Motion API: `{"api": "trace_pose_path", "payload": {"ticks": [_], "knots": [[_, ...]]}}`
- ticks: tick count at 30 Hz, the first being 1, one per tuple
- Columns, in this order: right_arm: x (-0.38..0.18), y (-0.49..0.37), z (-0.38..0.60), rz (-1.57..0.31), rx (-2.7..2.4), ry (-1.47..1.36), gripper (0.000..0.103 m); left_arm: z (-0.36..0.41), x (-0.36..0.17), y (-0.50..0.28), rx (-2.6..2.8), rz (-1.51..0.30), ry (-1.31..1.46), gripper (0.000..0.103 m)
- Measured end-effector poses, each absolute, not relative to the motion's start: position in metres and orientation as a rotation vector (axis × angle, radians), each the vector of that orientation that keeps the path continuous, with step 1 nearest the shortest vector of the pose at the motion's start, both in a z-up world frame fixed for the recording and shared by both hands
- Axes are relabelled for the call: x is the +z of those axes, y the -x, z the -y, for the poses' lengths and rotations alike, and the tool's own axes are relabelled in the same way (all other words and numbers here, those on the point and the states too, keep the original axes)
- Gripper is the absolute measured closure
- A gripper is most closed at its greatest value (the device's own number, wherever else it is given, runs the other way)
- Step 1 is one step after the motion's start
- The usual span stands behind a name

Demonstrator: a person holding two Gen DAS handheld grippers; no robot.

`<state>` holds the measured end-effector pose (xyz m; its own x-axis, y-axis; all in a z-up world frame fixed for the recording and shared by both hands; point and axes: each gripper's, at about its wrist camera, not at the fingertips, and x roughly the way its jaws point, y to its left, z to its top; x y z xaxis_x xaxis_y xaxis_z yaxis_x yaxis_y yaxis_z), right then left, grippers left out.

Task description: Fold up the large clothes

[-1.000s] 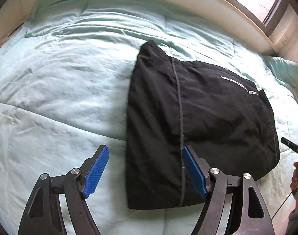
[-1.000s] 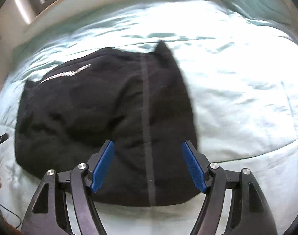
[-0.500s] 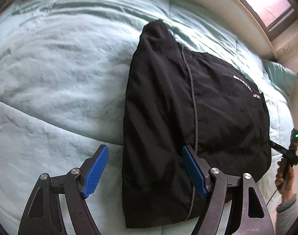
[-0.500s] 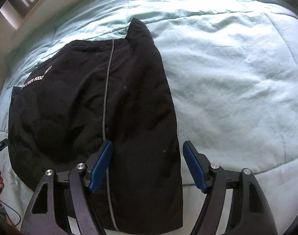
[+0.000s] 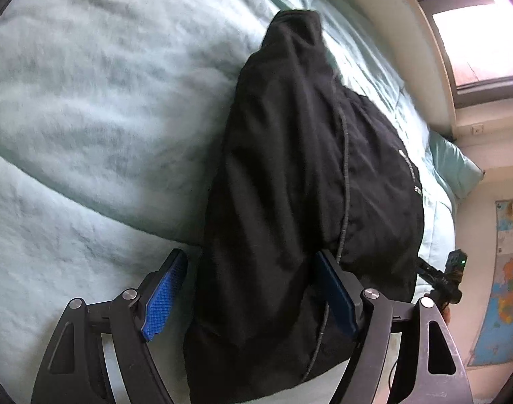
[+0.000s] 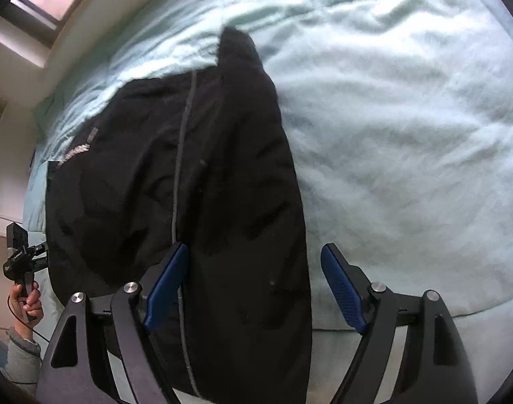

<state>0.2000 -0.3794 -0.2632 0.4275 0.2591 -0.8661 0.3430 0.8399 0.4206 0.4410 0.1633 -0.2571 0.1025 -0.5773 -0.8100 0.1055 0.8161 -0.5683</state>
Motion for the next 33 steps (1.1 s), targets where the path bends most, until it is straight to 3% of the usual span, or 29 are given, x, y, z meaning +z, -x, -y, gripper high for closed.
{"api": "trace_pose_path", "payload": {"ticks": [13,19,23,29,31,32,33], "knots": [[-0.248,-0.187,0.386,-1.092,-0.020,-0.644,0.020,-0.164,-0.253,-0.450,-0.607,-1.363,0.516,0.024],[-0.281,-0.207,0.383,-1.168,0.011,-0.677,0.020,-0.155,-0.273,-0.459,-0.639,-1.431,0.534,0.024],[-0.311,-0.217,0.395,-1.193,0.043,-0.810,0.003,-0.140,-0.287,-0.467,-0.654,-1.461,0.557,0.023],[-0.331,-0.242,0.383,-1.203,0.133,-0.829,0.000,-0.111,-0.299,-0.478,-0.677,-1.458,0.573,0.014],[-0.329,-0.246,0.377,-1.186,0.173,-0.823,0.002,-0.110,-0.299,-0.479,-0.678,-1.444,0.592,0.015],[-0.325,-0.244,0.376,-1.173,0.203,-0.823,0.013,-0.109,-0.298,-0.477,-0.677,-1.431,0.587,0.021],[-0.317,-0.242,0.372,-1.155,0.213,-0.795,0.015,-0.108,-0.290,-0.473,-0.675,-1.395,0.561,0.033]]}}
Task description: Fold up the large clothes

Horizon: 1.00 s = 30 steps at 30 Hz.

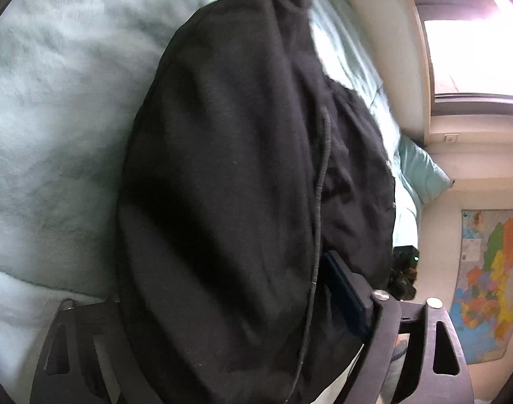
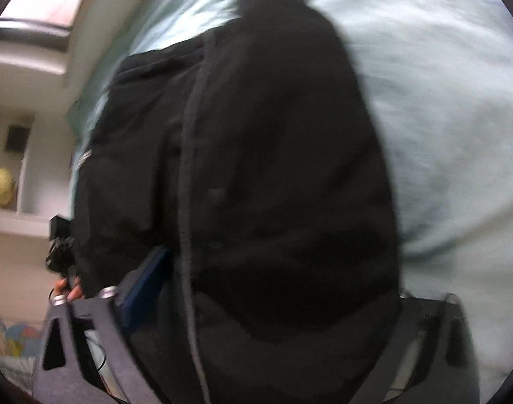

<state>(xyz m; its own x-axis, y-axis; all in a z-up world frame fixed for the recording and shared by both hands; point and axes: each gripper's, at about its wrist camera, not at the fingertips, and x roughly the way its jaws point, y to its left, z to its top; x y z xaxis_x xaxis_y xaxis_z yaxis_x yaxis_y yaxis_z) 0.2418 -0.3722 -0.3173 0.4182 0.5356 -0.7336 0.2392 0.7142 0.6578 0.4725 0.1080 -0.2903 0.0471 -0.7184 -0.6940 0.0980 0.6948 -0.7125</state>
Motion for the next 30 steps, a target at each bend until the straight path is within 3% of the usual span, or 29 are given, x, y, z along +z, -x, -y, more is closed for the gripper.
{"api": "trace_pose_path", "payload": {"ticks": [2,3,8,15,21,30], "knots": [[-0.305,-0.236,0.366,-1.128,0.232,-0.742,0.033,-0.106,-0.275,-0.462,-0.671,-1.342,0.478,0.049],[-0.298,-0.231,0.363,-1.116,0.233,-0.718,0.036,-0.104,-0.265,-0.456,-0.672,-1.313,0.436,0.054],[-0.253,-0.211,0.338,-1.040,0.278,-0.628,0.056,-0.098,-0.208,-0.426,-0.783,-1.178,0.436,0.059],[-0.175,-0.166,0.285,-0.959,0.286,-0.491,0.062,-0.080,-0.115,-0.371,-0.923,-1.033,0.353,0.060],[-0.111,-0.103,0.260,-0.914,0.261,-0.419,0.062,-0.110,-0.067,-0.305,-0.968,-0.978,0.340,0.060],[-0.121,-0.064,0.251,-1.000,0.253,-0.394,0.062,-0.176,-0.086,-0.210,-0.950,-1.051,0.392,0.060]]}}
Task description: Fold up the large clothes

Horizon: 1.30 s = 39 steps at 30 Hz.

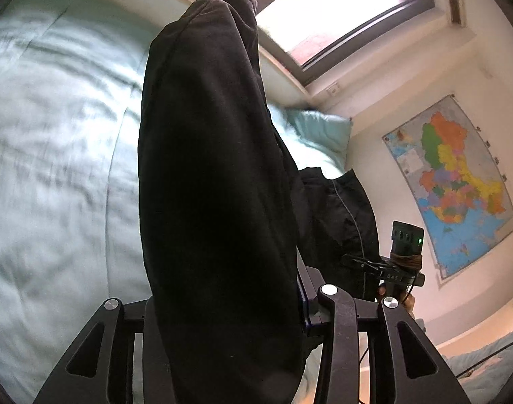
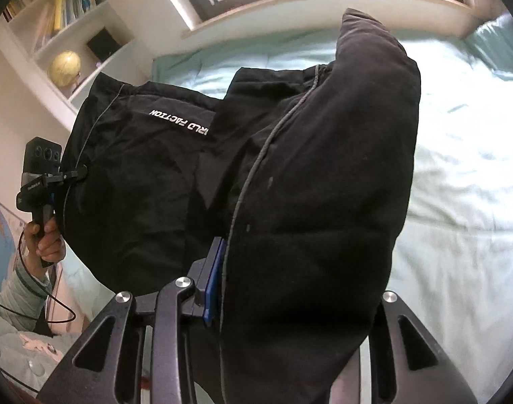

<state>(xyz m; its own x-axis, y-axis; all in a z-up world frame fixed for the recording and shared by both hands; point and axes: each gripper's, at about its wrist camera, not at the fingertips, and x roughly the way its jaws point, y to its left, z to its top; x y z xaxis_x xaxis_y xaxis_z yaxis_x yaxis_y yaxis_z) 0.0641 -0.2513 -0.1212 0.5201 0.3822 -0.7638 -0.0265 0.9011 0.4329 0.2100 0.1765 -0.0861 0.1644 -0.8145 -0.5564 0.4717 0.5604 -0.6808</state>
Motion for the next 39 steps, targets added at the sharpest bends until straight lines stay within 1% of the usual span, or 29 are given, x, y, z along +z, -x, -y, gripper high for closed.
{"api": "trace_pose_path", "payload": {"ticks": [3,5,7,8,9,10,11,13,15,16,17,18,19,21,23,24,26,28,29,32,35,37,39], "knots": [[-0.152,-0.058,0.247,-1.066,0.243,-0.444,0.062,-0.194,-0.128,-0.191,-0.895,-1.153,0.420,0.060],[-0.186,-0.057,0.245,-1.125,0.219,-0.480,0.062,-0.206,-0.162,-0.186,-0.844,-1.216,0.419,0.060],[-0.231,-0.056,0.240,-1.210,0.180,-0.525,0.061,-0.221,-0.211,-0.186,-0.750,-1.314,0.436,0.058],[-0.246,-0.054,0.242,-1.232,0.150,-0.537,0.059,-0.233,-0.243,-0.189,-0.670,-1.369,0.447,0.054],[-0.262,-0.052,0.249,-1.252,0.103,-0.553,0.057,-0.245,-0.269,-0.192,-0.622,-1.409,0.470,0.047],[-0.277,-0.048,0.261,-1.267,0.061,-0.605,0.050,-0.254,-0.286,-0.194,-0.616,-1.433,0.515,0.042],[-0.289,-0.041,0.276,-1.269,0.030,-0.693,0.041,-0.271,-0.311,-0.195,-0.631,-1.467,0.659,0.034],[-0.298,-0.028,0.296,-1.242,0.004,-0.811,0.040,-0.288,-0.333,-0.194,-0.663,-1.519,0.867,0.033],[-0.299,-0.016,0.311,-1.226,-0.016,-0.862,0.037,-0.291,-0.325,-0.192,-0.666,-1.528,0.831,0.033],[-0.299,-0.007,0.321,-1.228,-0.031,-0.879,0.032,-0.292,-0.319,-0.193,-0.662,-1.523,0.786,0.033],[-0.296,0.005,0.329,-1.230,-0.050,-0.869,0.030,-0.292,-0.309,-0.193,-0.653,-1.518,0.726,0.033],[-0.289,0.014,0.335,-1.240,-0.108,-0.804,0.029,-0.296,-0.295,-0.194,-0.630,-1.508,0.664,0.033],[-0.282,0.018,0.339,-1.242,-0.135,-0.762,0.026,-0.302,-0.283,-0.195,-0.608,-1.485,0.637,0.033],[-0.258,0.017,0.332,-1.226,-0.177,-0.702,0.026,-0.323,-0.255,-0.197,-0.512,-1.419,0.561,0.034],[-0.234,0.022,0.326,-1.183,-0.184,-0.652,0.026,-0.333,-0.225,-0.195,-0.450,-1.360,0.480,0.036],[-0.215,0.006,0.299,-1.164,-0.181,-0.620,0.026,-0.332,-0.211,-0.193,-0.454,-1.326,0.444,0.036],[-0.195,-0.010,0.272,-1.134,-0.168,-0.551,0.026,-0.318,-0.176,-0.186,-0.468,-1.243,0.342,0.036],[-0.183,-0.033,0.237,-1.110,-0.136,-0.474,0.026,-0.301,-0.159,-0.177,-0.506,-1.192,0.261,0.036],[-0.183,-0.041,0.224,-1.113,-0.134,-0.445,0.026,-0.297,-0.156,-0.179,-0.516,-1.177,0.239,0.035],[-0.195,-0.066,0.184,-1.139,-0.121,-0.379,0.026,-0.235,-0.159,-0.168,-0.532,-1.168,0.153,0.035],[-0.236,-0.074,0.170,-1.203,-0.139,-0.375,0.026,-0.202,-0.198,-0.160,-0.506,-1.224,0.049,0.035],[-0.269,-0.084,0.159,-1.267,-0.176,-0.346,0.025,-0.189,-0.236,-0.163,-0.464,-1.289,0.000,0.035],[-0.285,-0.085,0.152,-1.262,-0.194,-0.319,0.022,-0.188,-0.250,-0.165,-0.448,-1.273,0.014,0.034]]}}
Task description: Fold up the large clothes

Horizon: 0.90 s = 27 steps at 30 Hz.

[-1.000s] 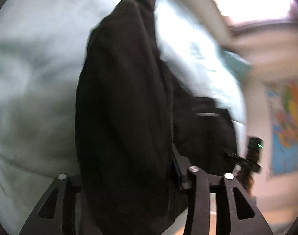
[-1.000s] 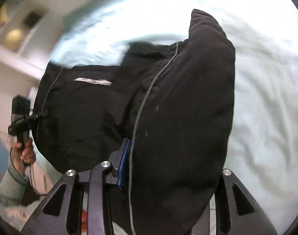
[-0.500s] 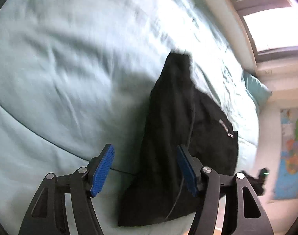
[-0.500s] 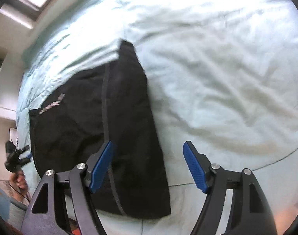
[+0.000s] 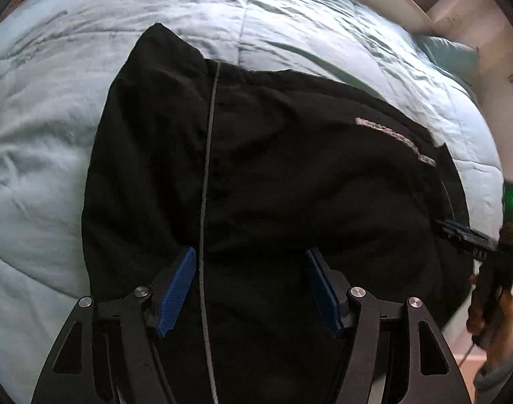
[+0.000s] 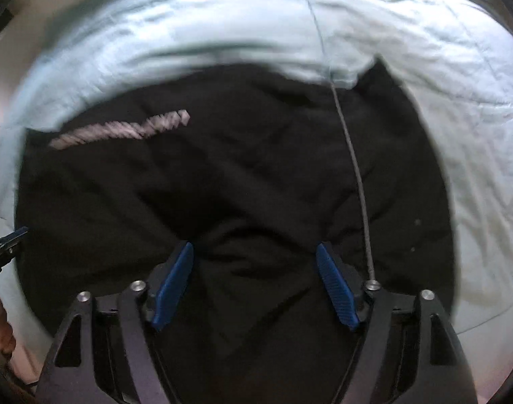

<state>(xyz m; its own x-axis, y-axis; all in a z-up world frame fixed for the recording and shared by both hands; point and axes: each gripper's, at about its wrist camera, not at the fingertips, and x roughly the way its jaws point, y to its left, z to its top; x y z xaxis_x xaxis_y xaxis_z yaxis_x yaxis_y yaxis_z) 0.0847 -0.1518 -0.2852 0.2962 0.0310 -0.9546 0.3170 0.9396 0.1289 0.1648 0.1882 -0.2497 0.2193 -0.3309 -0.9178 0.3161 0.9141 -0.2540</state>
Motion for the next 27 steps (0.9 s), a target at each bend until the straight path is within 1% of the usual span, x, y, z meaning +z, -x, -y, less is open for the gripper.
{"api": "trace_pose_path", "payload": {"ticks": [4,7,9,10,12,14,16,17,19,23,25,27], "knots": [[-0.289,-0.087,0.149,-1.266,-0.204,-0.317,0.021,-0.191,-0.251,-0.169,-0.445,-1.293,0.029,0.033],[-0.275,-0.089,0.157,-1.272,-0.208,-0.395,0.021,-0.193,-0.235,-0.167,-0.440,-1.282,0.030,0.033],[-0.254,-0.093,0.159,-1.201,-0.199,-0.455,0.021,-0.196,-0.221,-0.168,-0.435,-1.252,0.045,0.033],[-0.241,-0.100,0.156,-1.154,-0.190,-0.458,0.021,-0.194,-0.214,-0.170,-0.437,-1.230,0.052,0.033],[-0.232,-0.122,0.147,-1.126,-0.201,-0.417,0.021,-0.186,-0.211,-0.176,-0.449,-1.215,0.047,0.033],[-0.248,-0.145,0.142,-1.172,-0.205,-0.403,0.021,-0.174,-0.219,-0.183,-0.446,-1.232,0.008,0.033],[-0.282,-0.163,0.143,-1.267,-0.220,-0.419,0.021,-0.167,-0.235,-0.186,-0.429,-1.268,-0.022,0.033],[-0.291,-0.165,0.145,-1.288,-0.220,-0.436,0.017,-0.168,-0.239,-0.187,-0.424,-1.264,-0.022,0.031],[-0.303,-0.166,0.155,-1.280,-0.228,-0.510,0.011,-0.168,-0.242,-0.190,-0.416,-1.255,-0.031,0.029],[-0.290,-0.158,0.157,-1.263,-0.238,-0.521,0.011,-0.167,-0.232,-0.188,-0.419,-1.256,-0.049,0.029],[-0.274,-0.146,0.157,-1.238,-0.223,-0.529,0.011,-0.164,-0.221,-0.181,-0.428,-1.222,-0.081,0.032],[-0.259,-0.132,0.158,-1.210,-0.197,-0.555,0.011,-0.162,-0.192,-0.168,-0.451,-1.158,-0.122,0.032]]}}
